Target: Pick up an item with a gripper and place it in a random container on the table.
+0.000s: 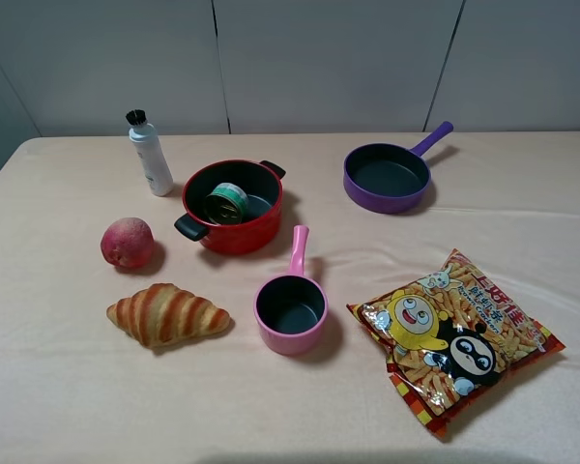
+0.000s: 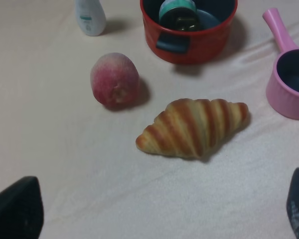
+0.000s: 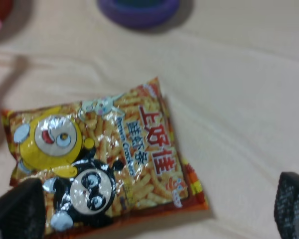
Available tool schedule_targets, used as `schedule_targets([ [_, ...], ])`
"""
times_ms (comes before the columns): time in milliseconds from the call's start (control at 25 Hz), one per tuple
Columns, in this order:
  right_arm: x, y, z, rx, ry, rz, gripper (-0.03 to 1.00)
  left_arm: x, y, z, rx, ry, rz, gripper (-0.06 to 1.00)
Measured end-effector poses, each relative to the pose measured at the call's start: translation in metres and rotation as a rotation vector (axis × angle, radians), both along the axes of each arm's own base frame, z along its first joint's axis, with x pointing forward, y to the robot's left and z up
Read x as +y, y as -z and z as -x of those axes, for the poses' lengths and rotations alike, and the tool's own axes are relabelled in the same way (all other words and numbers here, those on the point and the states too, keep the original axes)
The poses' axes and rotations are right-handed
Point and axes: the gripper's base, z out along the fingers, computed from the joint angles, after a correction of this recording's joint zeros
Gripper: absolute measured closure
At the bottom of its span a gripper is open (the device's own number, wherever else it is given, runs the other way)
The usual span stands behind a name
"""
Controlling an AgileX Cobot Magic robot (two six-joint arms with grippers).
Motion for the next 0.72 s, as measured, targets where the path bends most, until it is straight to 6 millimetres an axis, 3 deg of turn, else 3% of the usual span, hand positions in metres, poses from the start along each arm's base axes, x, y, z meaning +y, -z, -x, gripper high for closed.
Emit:
schedule_targets([
  [440,-0.011,-0.004,0.033,-0.212,0.072,-0.051,0.27,0.0,0.0,0.0,0.0,0.0,0.0,-0.05],
  [720,-0.013,-0.003,0.038,-0.243,0.164,-0.043,0.27,0.0,0.0,0.0,0.0,0.0,0.0,-0.05],
])
